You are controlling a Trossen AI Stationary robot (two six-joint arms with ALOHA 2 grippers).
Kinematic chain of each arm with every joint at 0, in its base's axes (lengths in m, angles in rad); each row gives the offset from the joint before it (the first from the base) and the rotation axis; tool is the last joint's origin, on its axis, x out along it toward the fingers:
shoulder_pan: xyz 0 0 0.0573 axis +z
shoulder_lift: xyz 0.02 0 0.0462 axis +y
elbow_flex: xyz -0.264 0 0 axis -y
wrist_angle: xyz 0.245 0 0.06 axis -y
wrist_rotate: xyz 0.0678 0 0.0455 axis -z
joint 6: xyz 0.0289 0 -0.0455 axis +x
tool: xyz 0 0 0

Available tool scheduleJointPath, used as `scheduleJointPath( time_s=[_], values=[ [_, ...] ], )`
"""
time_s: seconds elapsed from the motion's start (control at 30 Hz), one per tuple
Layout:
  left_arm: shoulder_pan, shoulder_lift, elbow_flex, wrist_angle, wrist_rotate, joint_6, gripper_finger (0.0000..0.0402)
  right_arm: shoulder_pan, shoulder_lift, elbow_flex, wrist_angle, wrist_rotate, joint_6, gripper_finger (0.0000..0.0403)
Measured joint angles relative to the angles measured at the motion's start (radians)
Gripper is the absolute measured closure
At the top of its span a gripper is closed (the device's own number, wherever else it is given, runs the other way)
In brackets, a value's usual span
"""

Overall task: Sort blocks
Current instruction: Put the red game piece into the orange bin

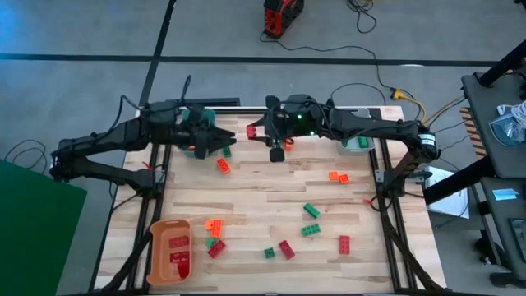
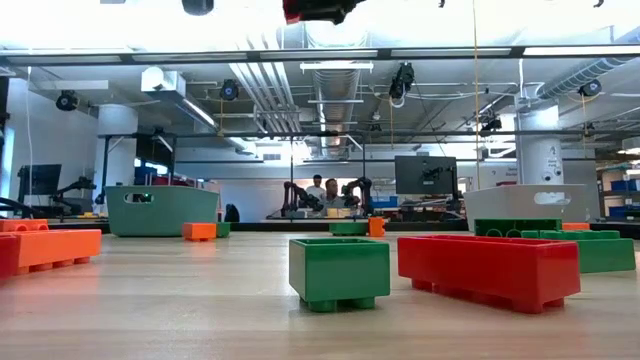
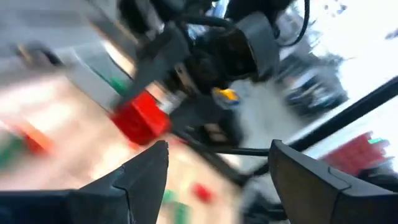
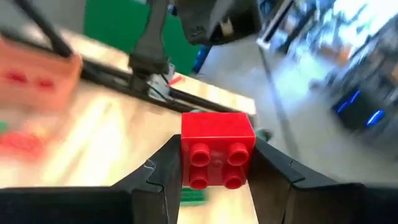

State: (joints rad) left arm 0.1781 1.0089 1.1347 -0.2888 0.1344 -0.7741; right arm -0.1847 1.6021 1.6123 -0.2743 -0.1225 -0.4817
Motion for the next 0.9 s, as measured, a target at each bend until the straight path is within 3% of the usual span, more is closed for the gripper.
scheduleJointPath(
  time_s=[0.1, 0.2, 0.33, 0.43, 0.53, 0.73, 0.9],
  values=[
    [0.003, 0.013, -0.003, 0.0, 0.031, -0.133, 0.0151, 0.021, 0.001, 0.0, 0.035, 0.015, -0.186, 0.027],
    [0.015, 0.018, -0.003, -0.007, 0.028, -0.154, 0.0151, 0.044, 0.0, 0.0, 0.057, 0.076, -0.26, 0.027],
    [0.046, 0.018, -0.005, -0.034, -0.07, -0.184, 0.0151, 0.081, -0.002, 0.0, 0.093, 0.208, -0.346, 0.027],
    [0.067, 0.034, -0.005, -0.034, -0.082, -0.195, 0.0151, 0.096, -0.002, 0.0, 0.124, 0.278, -0.343, 0.027],
    [0.067, 0.055, -0.005, -0.025, -0.089, -0.17, 0.0151, 0.097, 0.001, 0.0, 0.117, 0.284, -0.258, 0.027],
    [0.066, 0.119, -0.005, 0.112, -0.093, -0.133, 0.015, 0.095, 0.009, 0.0, 0.112, 0.386, -0.177, 0.027],
    [0.065, 0.167, 0.003, 0.123, -0.184, -0.133, 0.015, 0.095, 0.017, 0.0, 0.1, 0.463, -0.174, 0.027]
  ],
)
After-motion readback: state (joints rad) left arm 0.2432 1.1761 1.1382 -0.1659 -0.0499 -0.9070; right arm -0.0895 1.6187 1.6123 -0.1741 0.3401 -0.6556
